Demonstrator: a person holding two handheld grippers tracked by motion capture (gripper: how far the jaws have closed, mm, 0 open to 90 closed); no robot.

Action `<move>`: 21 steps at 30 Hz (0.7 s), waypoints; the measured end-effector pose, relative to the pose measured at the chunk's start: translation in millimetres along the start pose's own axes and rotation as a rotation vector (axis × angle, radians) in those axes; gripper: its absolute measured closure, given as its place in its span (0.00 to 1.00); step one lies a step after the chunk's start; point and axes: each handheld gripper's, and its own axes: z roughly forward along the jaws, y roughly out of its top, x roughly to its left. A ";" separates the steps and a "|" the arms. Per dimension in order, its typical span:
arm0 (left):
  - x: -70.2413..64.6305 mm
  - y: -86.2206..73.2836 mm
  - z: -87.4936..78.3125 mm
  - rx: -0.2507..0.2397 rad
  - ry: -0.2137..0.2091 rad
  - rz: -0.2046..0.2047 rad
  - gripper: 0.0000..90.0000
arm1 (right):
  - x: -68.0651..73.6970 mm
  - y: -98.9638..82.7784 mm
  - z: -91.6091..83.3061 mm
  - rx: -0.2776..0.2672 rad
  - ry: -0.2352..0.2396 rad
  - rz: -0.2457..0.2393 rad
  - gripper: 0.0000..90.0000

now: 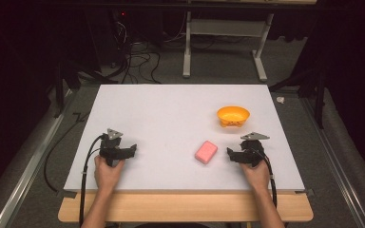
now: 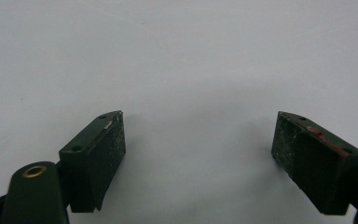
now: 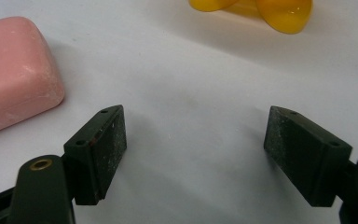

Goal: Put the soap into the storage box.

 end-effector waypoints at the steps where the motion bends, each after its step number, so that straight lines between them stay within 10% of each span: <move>1: 0.1 0.0 0.0 0.000 0.000 0.000 0.20 | 0.0 0.0 0.0 0.000 0.000 0.000 0.24; 21: 0.2 0.1 0.1 0.000 -0.001 -0.001 0.20 | -0.3 0.8 0.1 0.006 0.003 0.001 0.24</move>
